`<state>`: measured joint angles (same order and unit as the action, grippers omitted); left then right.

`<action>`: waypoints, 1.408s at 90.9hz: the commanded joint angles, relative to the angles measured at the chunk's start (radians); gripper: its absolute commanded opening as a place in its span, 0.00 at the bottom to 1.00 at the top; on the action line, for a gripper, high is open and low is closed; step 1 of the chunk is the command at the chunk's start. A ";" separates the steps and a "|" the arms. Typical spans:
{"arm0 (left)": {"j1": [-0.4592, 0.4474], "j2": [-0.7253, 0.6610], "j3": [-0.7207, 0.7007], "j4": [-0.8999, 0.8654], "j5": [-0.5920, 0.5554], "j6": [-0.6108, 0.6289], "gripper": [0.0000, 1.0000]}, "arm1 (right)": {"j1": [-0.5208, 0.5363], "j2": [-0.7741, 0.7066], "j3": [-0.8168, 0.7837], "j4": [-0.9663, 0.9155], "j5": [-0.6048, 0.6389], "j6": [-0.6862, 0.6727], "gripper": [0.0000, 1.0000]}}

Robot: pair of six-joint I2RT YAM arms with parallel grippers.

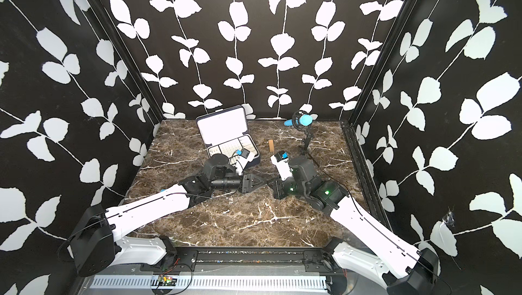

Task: Put jewelry chain into jewelry box
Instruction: Pick up the necklace from the center of the board, then move the jewelry box to the center of the board.

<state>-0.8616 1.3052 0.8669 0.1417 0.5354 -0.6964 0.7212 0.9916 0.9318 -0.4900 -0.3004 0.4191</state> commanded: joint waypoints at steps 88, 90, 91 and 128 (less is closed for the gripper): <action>-0.003 -0.147 0.141 -0.417 -0.198 0.186 0.00 | 0.006 -0.210 -0.075 0.006 0.326 0.006 0.63; -0.003 -0.153 0.156 -0.446 -0.212 0.198 0.00 | 0.005 -0.227 -0.092 0.029 0.343 0.006 0.64; -0.004 -0.156 0.162 -0.459 -0.218 0.204 0.00 | 0.005 -0.235 -0.103 0.040 0.351 0.006 0.65; -0.002 -0.316 0.250 -0.698 -0.473 0.325 0.00 | -0.006 0.179 0.017 0.048 0.508 0.152 0.71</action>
<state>-0.8627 1.0359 1.0950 -0.4740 0.1726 -0.4301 0.7197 0.9920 0.8539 -0.4267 0.1734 0.5198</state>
